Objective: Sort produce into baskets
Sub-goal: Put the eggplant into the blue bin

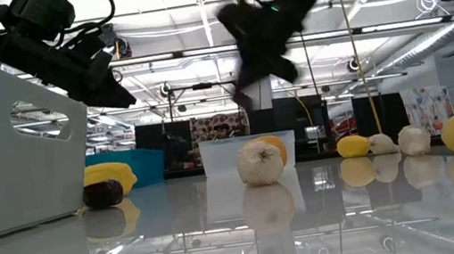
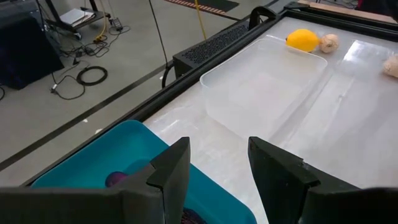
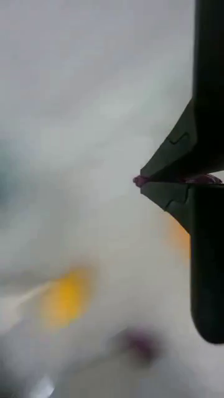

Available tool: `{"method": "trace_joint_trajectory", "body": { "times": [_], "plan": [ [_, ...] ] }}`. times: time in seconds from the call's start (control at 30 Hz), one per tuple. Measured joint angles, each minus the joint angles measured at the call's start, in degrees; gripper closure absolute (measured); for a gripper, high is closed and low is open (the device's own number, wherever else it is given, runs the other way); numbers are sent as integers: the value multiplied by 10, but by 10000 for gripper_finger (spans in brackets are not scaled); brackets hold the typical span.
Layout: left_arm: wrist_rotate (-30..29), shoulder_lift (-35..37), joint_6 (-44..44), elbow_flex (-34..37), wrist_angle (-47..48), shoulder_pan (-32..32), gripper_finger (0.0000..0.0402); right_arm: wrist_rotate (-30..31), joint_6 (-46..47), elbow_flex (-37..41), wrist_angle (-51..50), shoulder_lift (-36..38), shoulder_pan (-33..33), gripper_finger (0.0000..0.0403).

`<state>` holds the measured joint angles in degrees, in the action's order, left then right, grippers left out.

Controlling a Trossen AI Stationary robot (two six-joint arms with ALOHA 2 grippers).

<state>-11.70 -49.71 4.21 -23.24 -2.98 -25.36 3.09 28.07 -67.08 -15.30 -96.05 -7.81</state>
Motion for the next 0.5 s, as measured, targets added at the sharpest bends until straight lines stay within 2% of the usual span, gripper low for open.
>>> {"method": "trace_joint_trajectory", "body": {
  "times": [0.1,0.17,0.3,0.4,0.5],
  "plan": [
    [0,0,0,0,0,0,230,-6,-69,-2,194,-16,-15,402],
    [-9,0,1,0,0,0,230,-6,-97,-1,288,-36,-27,402],
    [-89,0,30,0,7,0,230,-8,-101,-4,449,-100,-51,402],
    [-152,0,45,0,26,0,230,-32,-84,-43,502,-169,-68,402],
    [-187,0,45,0,46,0,230,-58,-66,-125,496,-239,-78,403]
  ]
}}
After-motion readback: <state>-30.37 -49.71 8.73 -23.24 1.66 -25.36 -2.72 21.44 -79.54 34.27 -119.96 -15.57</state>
